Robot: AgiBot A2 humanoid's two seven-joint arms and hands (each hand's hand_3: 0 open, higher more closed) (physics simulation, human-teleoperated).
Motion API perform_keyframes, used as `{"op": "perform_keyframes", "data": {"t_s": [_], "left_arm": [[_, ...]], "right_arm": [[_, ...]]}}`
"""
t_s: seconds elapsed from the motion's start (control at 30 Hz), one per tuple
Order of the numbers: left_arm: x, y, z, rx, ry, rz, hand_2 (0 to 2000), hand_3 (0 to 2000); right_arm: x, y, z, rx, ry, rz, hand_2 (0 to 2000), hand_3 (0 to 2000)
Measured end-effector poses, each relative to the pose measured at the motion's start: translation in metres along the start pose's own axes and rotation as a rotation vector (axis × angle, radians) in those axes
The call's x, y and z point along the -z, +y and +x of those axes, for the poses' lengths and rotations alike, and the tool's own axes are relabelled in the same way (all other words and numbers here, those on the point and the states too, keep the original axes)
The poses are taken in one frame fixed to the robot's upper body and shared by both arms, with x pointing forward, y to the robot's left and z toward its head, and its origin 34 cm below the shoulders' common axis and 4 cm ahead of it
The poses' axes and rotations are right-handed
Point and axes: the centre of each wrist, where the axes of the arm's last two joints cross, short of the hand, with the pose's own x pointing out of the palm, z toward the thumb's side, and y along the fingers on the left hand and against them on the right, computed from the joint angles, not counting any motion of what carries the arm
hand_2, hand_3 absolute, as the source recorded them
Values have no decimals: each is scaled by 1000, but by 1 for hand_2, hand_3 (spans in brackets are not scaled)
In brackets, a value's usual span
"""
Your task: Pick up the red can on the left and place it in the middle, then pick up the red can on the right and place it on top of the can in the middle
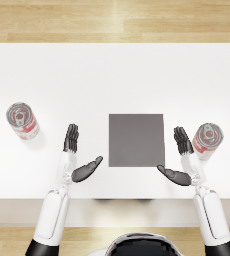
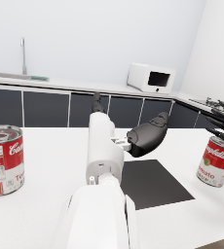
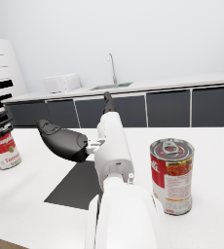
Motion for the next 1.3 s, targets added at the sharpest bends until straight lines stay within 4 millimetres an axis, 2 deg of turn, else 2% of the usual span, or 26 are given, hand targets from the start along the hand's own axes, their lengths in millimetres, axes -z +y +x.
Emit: {"op": "perform_keyframes", "data": {"t_s": [0.73, 0.8, 0.87, 0.9, 1.07, 1.17, 1.3], "left_arm": [[0, 0, 0, 0, 0, 0, 0, 0], [5, 0, 2, 53, -3, 32, 0, 0], [4, 1, 0, 66, -8, 63, 0, 0], [3, 3, -2, 62, -11, 79, 0, 0], [-16, 18, -21, -29, 204, 184, 0, 0], [-29, 26, -39, -113, 328, 227, 0, 0], [-43, 31, -67, -227, 390, 256, 0, 0]], "right_arm": [[0, 0, 0, 0, 0, 0, 0, 0], [5, 0, 3, 40, -13, -33, 0, 0], [1, -2, 6, 58, -21, -77, 0, 0], [-2, -3, 7, 67, -23, -100, 0, 0], [-23, -4, -4, 158, 204, -198, 0, 0], [-36, 0, -16, 232, 337, -239, 0, 0], [-48, 8, -31, 318, 410, -275, 0, 0]]}}
